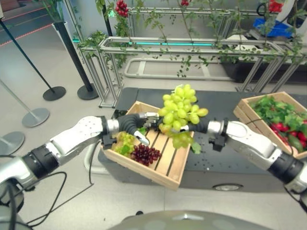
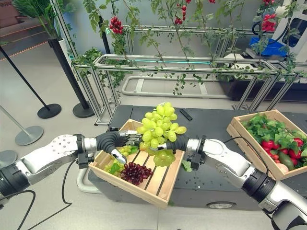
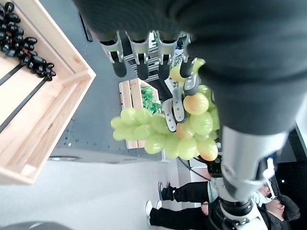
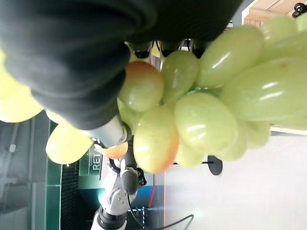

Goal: Pick up the fruits from the basket on one side to the basket on the other side

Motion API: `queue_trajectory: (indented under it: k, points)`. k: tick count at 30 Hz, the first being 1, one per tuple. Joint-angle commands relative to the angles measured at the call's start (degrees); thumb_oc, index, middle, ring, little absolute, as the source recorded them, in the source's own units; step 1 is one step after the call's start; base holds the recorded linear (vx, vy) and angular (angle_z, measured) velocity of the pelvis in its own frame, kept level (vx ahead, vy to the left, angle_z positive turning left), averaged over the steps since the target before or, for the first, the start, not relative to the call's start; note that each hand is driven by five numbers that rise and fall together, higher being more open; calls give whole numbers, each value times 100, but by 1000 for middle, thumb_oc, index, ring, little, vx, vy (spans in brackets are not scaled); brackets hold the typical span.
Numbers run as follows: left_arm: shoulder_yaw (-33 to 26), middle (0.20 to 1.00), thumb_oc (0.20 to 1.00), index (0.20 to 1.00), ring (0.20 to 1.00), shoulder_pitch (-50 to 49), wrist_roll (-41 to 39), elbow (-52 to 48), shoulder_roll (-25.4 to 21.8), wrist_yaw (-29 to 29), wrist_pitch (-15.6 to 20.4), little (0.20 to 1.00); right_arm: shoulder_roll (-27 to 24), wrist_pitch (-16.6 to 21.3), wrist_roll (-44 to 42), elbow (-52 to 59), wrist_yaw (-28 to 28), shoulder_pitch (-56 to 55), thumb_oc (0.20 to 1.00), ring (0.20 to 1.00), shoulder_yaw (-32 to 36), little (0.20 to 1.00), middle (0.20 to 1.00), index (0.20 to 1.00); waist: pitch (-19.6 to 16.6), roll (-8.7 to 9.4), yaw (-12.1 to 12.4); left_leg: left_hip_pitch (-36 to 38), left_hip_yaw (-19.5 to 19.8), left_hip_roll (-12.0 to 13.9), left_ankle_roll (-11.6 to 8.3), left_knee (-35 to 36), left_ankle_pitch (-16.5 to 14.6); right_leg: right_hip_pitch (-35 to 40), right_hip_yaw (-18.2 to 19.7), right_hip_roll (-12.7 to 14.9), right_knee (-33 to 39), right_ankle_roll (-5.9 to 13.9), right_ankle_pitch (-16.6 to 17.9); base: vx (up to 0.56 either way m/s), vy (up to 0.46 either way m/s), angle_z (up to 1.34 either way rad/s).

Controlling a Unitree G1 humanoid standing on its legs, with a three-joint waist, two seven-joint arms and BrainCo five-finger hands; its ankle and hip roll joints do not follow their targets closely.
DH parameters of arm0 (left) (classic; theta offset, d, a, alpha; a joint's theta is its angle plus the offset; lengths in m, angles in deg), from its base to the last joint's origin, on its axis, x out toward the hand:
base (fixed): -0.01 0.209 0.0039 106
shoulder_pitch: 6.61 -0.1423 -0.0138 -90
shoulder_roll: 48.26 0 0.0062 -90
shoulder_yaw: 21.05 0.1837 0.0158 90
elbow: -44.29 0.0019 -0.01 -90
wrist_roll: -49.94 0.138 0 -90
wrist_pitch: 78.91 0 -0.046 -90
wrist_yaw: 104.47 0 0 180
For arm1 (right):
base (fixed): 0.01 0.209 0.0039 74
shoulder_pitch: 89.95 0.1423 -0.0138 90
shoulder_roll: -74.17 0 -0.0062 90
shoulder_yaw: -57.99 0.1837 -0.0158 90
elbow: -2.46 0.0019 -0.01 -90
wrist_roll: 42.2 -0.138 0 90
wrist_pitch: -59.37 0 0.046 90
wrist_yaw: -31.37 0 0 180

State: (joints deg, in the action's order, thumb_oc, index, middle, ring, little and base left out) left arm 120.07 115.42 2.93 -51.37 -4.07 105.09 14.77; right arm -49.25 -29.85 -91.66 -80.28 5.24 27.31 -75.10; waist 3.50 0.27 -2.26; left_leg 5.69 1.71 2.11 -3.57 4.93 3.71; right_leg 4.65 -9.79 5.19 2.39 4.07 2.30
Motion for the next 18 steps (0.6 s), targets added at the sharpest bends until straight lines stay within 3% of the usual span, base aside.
queue_trajectory:
  k: [1, 9, 18]
  points:
    - [134, 1000, 1000, 1000, 1000, 664, -252, 112, 320, 59, 210, 1000, 216, 353, -175, 466, -78, 421, 200, 200, -55, 200, 200, 200, -130, 181, 19, -86, -19, -245, 147, -187, -402, -112, -38, 148, -485, 448, -325, 0, 0, 0]
    - [146, 1000, 1000, 1000, 1000, 604, -182, 105, 446, 82, 198, 1000, 465, 211, -194, 529, -225, 212, 200, 200, -209, 200, 200, 200, -107, 158, -3, -95, -11, -250, 158, -202, -422, -130, -42, 151, -519, 445, -345, 0, 0, 0]
    - [1, 1000, 1000, 1000, 1000, 356, -273, 27, 524, 115, 159, 1000, 83, 204, 351, 536, -307, 93, 200, 200, -333, 200, 200, 200, -112, 163, -10, -111, -8, -261, 159, -210, -433, -135, -43, 148, -529, 451, -361, 0, 0, 0]
